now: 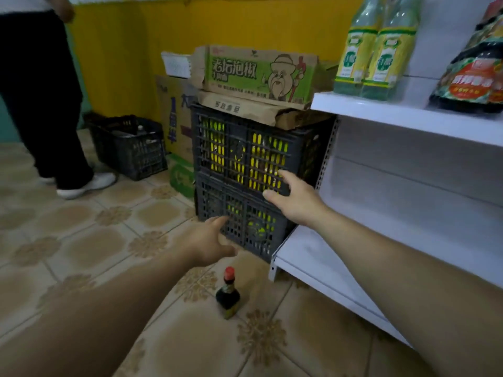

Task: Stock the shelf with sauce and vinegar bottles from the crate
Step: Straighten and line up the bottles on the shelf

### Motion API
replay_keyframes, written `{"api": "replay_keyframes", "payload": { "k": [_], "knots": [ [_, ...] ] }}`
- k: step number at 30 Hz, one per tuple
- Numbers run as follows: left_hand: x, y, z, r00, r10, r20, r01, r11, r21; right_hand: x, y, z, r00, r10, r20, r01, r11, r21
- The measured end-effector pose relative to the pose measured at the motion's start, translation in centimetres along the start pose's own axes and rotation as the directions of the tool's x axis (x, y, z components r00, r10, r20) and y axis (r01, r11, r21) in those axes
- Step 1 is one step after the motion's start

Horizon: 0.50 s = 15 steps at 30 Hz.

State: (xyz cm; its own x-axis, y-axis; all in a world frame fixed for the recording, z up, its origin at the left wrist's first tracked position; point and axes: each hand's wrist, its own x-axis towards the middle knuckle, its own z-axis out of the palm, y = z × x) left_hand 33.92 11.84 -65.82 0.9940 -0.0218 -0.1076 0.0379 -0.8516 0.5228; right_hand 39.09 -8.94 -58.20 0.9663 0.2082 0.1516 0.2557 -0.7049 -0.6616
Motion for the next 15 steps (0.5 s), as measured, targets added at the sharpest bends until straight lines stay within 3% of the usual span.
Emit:
{"api": "replay_keyframes", "payload": {
  "k": [7, 15],
  "knots": [
    [-1.8, -9.4, 7.9, 0.979, -0.183, 0.087, 0.19, 0.979, -0.077, -1.8, 5.2, 14.8, 0.965, 0.12, 0.232, -0.132, 0.991, 0.037],
    [-1.0, -14.0, 15.9, 0.96, -0.219, 0.177, 0.247, 0.956, -0.158, -1.5, 10.7, 24.4, 0.932, 0.224, 0.286, -0.231, 0.973, -0.009]
  ]
}}
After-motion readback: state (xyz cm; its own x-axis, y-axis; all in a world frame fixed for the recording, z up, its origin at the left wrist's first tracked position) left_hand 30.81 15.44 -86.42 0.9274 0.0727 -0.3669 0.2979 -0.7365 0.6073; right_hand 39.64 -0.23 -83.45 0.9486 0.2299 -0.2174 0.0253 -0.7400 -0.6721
